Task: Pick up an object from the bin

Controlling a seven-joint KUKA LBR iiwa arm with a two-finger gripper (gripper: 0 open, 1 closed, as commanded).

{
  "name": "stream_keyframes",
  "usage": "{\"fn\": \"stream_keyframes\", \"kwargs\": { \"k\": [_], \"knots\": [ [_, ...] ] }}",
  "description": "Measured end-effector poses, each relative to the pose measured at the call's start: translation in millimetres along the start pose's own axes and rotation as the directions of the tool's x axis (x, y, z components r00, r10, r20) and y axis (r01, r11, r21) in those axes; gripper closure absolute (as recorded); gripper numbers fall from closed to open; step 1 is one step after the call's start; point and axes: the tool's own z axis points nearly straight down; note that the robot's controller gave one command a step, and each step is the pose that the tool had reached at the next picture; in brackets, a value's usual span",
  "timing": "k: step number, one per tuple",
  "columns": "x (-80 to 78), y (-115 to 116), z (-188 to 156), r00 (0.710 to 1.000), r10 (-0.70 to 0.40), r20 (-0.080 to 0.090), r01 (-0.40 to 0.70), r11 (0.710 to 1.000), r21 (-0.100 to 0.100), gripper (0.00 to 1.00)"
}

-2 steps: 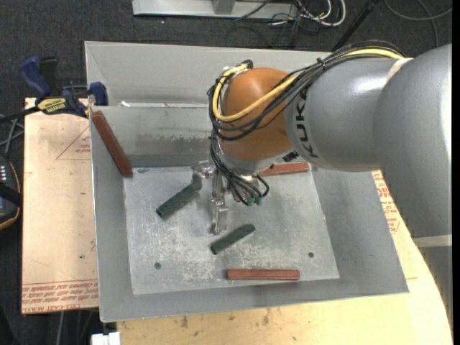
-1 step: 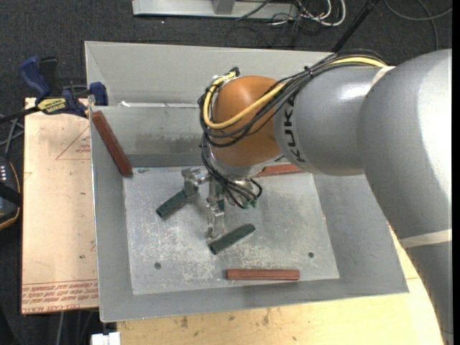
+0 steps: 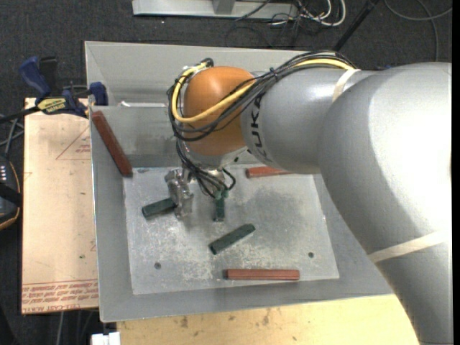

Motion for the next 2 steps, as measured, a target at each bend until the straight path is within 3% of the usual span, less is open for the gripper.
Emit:
{"fn": "stream_keyframes", "kwargs": {
  "k": [1,2],
  "knots": [
    [0.0,-0.1,0.0,1.000,0.001,0.000,-0.001,1.000,0.000,1.00],
    [-5.8,-8.7,-42.6,1.000,-0.006,-0.009,0.006,1.000,-0.001,1.00]
  ]
}}
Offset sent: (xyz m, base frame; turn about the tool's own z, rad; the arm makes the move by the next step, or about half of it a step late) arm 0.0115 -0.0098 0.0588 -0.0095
